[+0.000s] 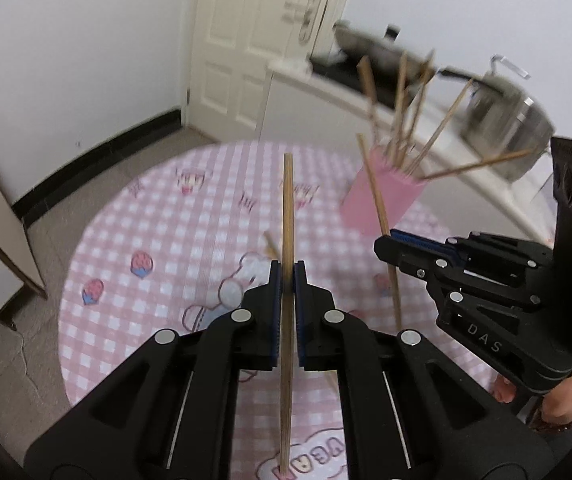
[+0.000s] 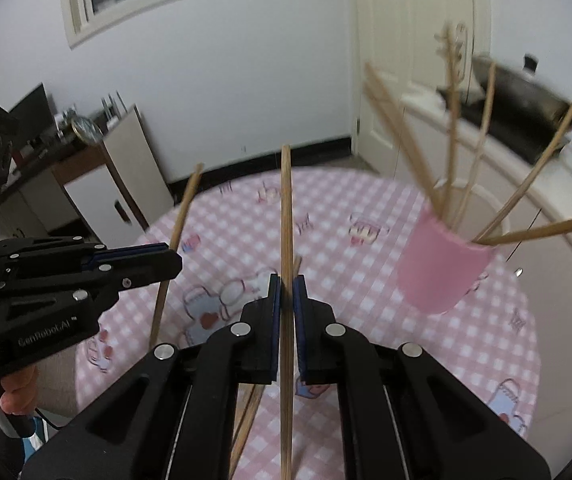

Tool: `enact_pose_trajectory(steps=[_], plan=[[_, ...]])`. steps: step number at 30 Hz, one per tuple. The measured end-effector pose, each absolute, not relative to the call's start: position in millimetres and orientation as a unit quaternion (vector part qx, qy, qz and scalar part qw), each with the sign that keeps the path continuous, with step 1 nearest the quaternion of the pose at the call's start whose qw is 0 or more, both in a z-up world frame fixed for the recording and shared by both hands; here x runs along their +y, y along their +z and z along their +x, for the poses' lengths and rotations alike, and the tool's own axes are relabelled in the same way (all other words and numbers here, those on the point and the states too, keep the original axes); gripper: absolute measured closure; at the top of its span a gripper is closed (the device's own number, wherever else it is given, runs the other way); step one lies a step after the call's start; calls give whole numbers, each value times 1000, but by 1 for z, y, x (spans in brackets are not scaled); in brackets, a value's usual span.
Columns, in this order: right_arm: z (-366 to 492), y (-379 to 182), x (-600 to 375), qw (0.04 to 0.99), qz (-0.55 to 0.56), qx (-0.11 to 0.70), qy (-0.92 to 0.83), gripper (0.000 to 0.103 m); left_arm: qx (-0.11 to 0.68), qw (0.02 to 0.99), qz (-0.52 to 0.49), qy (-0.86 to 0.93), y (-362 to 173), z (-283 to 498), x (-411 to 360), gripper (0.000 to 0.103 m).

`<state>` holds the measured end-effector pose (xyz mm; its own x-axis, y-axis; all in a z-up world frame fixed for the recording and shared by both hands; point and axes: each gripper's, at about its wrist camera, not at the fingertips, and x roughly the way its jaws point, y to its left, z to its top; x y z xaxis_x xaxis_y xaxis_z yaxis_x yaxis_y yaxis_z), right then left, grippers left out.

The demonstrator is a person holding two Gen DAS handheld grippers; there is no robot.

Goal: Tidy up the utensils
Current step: 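Carry both upright chopsticks over the pink cup and lower them in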

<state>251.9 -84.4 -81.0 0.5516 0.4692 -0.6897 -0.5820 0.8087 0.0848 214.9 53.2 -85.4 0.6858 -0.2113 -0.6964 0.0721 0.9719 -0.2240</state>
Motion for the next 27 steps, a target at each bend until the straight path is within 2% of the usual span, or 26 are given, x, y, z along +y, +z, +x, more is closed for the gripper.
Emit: enact_pose_trajectory(steps=[16,27], plan=[[201,-7,-165,924,-44,260,276,98,243,953,-133,-123,-5,172,25,97],[212,2,-216,941,-17,244,232,98,228,954,-135,-144,6,195,-10,97]])
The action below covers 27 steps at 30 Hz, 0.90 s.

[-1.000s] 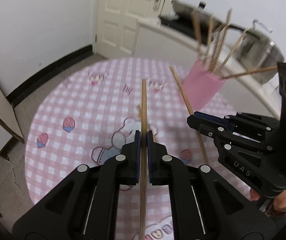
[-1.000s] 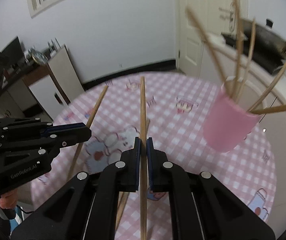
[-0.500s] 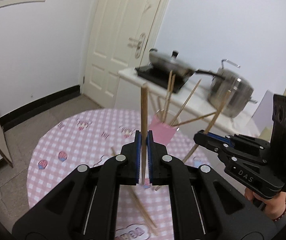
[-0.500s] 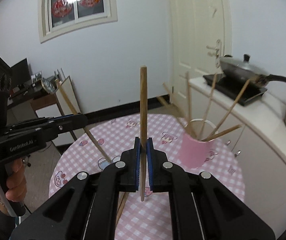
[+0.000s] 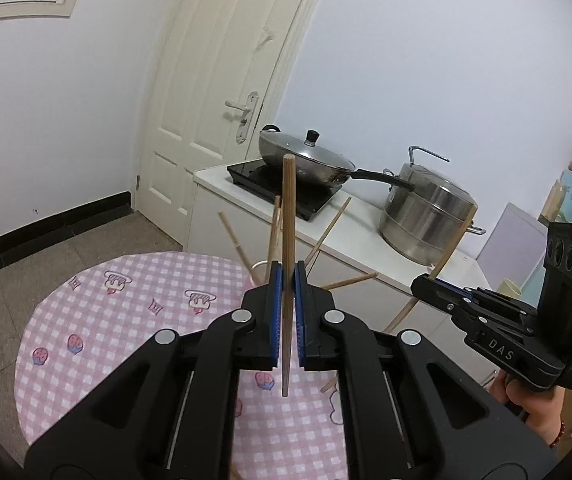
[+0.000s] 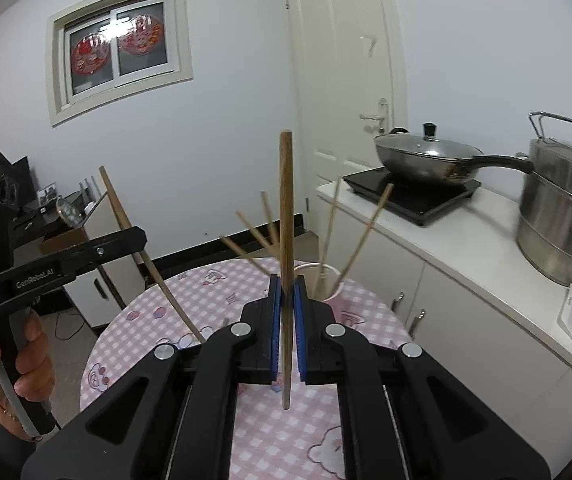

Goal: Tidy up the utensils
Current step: 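Carry both upright chopsticks over the pink cup and lower them in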

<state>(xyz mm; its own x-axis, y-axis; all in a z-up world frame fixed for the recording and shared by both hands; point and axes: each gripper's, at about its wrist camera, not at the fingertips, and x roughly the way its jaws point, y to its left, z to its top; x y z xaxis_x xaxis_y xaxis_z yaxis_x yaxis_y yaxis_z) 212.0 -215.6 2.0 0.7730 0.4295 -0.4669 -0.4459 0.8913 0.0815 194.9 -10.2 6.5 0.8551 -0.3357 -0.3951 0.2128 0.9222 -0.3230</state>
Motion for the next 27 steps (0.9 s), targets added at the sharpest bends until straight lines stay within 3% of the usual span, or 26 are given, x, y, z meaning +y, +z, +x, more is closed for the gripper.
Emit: enact_pose_trajectory(steps=[15,27], plan=[[241,-1,-252,951,12,234,201,98,191,972,-67,-120,24,216,-58,97],[266,19,-259,968,37,172,181,98,133,984,-59,-100,46,243,-72,97]])
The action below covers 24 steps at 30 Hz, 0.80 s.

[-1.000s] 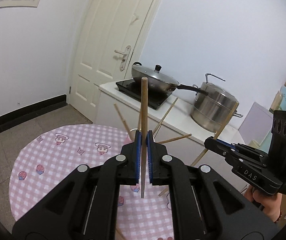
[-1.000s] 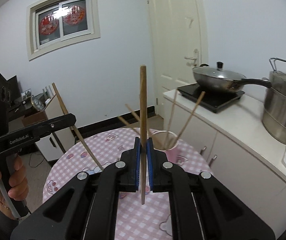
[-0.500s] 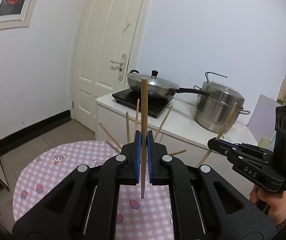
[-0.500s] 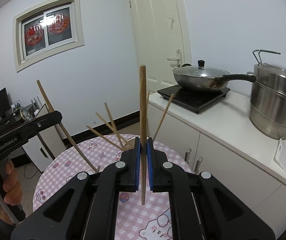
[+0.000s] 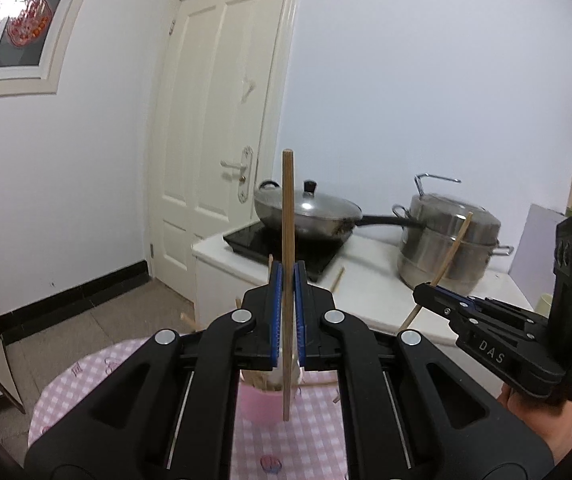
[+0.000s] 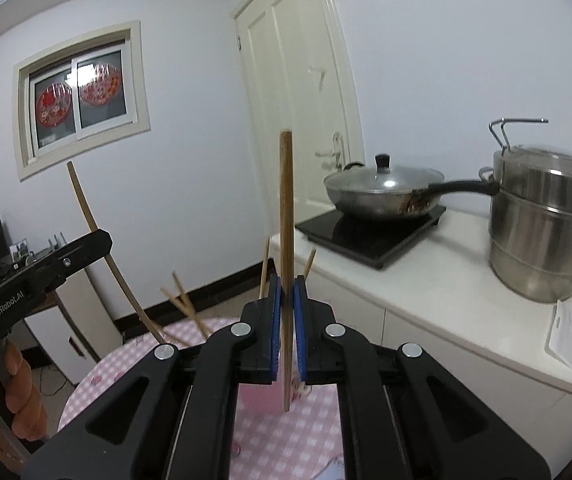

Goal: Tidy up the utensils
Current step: 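Carry both upright chopsticks over the pink cup and lower them in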

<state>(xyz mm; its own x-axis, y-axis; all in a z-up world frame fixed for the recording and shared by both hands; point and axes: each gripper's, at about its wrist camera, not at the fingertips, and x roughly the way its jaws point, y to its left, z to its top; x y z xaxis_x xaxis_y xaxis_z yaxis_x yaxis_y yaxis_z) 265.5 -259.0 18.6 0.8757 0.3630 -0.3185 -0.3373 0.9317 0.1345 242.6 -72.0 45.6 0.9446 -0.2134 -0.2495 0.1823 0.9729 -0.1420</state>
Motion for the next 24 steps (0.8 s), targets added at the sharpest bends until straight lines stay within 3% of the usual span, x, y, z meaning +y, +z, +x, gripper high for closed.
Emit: enact_pose_trajectory(steps=[15,24], plan=[[297,20,-244,970,42,120,207,98,83,993,-56,-57,35,277,-86,97],[315,-1,-234,961,34,145,233,98,104,992,-44,-60,8,296,-96,97]])
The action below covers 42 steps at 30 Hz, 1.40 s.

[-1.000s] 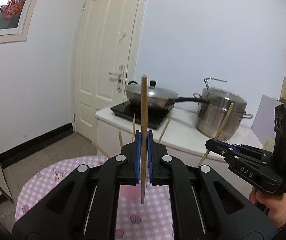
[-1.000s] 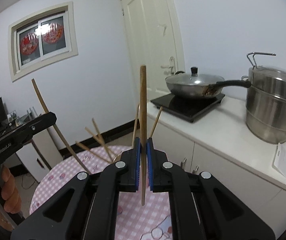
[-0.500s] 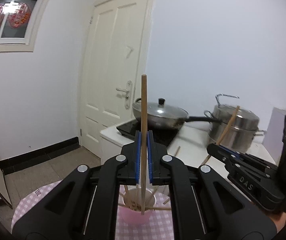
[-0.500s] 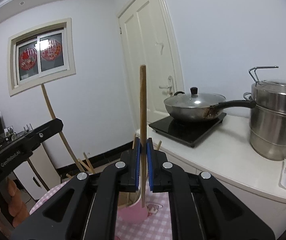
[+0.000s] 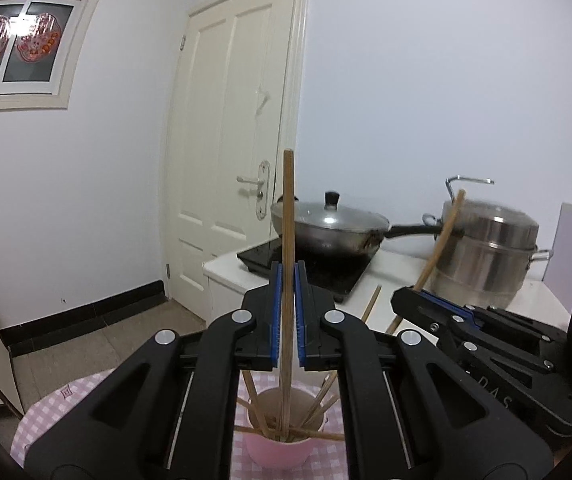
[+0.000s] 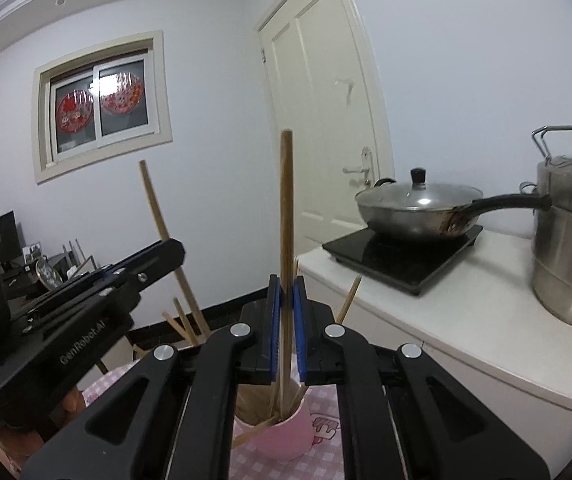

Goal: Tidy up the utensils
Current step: 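Carry both upright chopsticks over the pink cup and lower them in, then open both tools to release the chopsticks into the pink cup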

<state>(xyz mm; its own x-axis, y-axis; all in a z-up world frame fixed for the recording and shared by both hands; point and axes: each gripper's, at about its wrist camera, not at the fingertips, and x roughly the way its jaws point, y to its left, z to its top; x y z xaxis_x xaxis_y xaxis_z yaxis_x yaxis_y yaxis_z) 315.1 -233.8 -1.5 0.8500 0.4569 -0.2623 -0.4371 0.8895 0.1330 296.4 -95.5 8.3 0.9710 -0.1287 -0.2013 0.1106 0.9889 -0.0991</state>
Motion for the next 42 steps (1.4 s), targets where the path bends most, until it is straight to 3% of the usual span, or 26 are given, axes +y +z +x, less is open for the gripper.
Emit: enact_pose_trajectory(steps=[19,39,42], plan=[[321,-49,-222,940,22,217,261,98,192,978,-13,-85,-50,300,-99,96],[309,-44,-226,938,40,234,251,96,201,975,-25,-92,-35,287,-82,96],[304,-41,-229,939,44,231,250,87,202,974,-30,-94,-31,282,-80,96]])
